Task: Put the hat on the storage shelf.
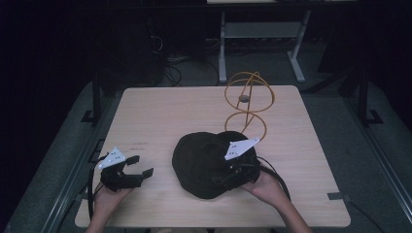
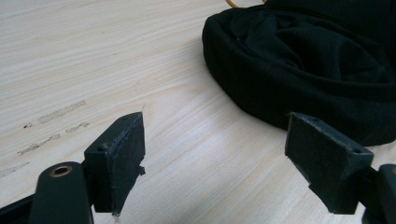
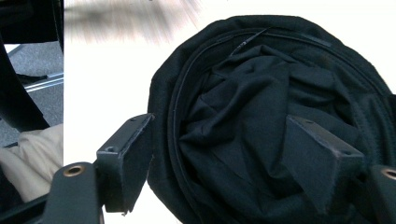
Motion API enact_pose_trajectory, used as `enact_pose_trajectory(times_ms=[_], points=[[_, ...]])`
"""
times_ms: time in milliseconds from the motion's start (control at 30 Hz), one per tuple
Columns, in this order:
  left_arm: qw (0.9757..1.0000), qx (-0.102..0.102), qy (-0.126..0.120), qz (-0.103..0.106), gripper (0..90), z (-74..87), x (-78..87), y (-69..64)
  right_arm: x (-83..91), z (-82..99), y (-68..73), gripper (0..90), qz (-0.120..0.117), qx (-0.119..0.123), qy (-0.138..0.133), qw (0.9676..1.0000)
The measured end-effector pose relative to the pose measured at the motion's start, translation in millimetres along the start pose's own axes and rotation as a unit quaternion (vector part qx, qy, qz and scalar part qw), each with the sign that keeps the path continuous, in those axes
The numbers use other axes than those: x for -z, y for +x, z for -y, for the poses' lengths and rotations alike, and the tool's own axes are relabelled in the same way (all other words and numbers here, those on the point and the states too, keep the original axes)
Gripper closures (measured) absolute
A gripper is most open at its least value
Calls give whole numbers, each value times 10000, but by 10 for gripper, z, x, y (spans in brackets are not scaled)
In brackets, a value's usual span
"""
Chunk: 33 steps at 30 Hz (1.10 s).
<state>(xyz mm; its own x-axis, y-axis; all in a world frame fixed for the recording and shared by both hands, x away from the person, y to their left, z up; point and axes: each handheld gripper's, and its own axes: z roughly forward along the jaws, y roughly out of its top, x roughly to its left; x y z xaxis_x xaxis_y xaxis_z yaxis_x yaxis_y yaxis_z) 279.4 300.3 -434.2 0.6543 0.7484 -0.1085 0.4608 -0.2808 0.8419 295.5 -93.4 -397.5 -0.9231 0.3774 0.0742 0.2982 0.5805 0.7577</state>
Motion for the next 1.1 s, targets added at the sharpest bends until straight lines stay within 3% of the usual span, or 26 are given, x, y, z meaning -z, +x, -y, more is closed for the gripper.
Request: enact_pose_trajectory(times_ms=[733,1100], points=[[10000,11,7,0,198,1,-5,-6,-289,26,106,326,-202,-55,270,9994],[10000,-9,13,11,198,1,-9,-9,-439,72,189,480,-242,-34,405,9989]])
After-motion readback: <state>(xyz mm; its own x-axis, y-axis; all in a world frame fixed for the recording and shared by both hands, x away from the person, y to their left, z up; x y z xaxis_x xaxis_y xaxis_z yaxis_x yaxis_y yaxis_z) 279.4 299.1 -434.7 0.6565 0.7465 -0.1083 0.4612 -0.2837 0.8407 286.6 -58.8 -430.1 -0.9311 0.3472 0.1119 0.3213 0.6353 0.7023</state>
